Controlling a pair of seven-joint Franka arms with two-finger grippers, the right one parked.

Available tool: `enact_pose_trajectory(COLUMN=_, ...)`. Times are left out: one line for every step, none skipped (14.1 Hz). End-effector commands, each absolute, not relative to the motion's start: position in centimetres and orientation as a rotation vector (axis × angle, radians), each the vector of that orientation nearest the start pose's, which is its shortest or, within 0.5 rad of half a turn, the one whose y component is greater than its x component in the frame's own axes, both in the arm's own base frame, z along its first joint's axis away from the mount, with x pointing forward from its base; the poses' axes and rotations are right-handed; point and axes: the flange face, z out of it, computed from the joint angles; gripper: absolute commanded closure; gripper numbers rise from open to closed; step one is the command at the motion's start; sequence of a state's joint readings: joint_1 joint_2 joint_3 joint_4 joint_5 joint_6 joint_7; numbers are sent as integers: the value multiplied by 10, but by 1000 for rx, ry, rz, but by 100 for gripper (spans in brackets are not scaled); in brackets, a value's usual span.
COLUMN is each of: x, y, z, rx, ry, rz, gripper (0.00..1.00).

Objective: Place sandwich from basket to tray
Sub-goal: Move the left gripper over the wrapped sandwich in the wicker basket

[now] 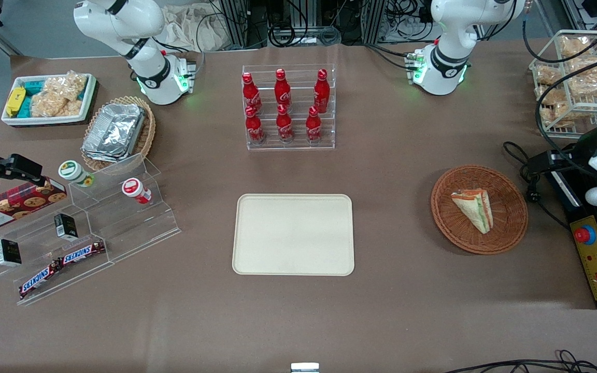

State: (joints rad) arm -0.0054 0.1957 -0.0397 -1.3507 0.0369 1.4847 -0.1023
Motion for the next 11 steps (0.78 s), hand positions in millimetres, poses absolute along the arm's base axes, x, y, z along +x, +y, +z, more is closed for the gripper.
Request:
enact_pose_trajectory(x=601, y=-15, z=601, rx=-3115, ry=-113, rz=134, gripper=1)
enact_pose_trajectory(x=600, y=-10, z=601, rx=-3115, ry=-127, rz=139, gripper=1)
enact_pose_trajectory(x=600, y=-8, z=596, rx=-3113, ry=-131, rz=156, gripper=1)
enact_pose_trajectory(x=600, y=-8, z=585, rx=-3111, ry=-131, rz=179, gripper=1)
enact_pose_trajectory(x=600, y=-8, z=574, rx=-3109, ry=-130, rz=198, gripper=1)
enact_pose_trajectory(x=601, y=-8, z=565, rx=-3111, ry=-131, rz=194, gripper=1)
enact_pose_trajectory(x=601, y=-6, z=549, rx=-3109, ry=-139, rz=206, gripper=1)
enact_pose_trajectory(x=599, y=-5, z=534, rx=-3109, ry=-143, rz=204, gripper=1)
enact_pose_trajectory(x=595, y=-4, z=517, rx=-3108, ry=-146, rz=204, gripper=1)
enact_pose_trajectory(x=590, y=-2, z=502, rx=-3108, ry=-151, rz=192, gripper=1)
enact_pose_trajectory(x=586, y=9, z=484, rx=-3108, ry=-181, rz=206, gripper=1)
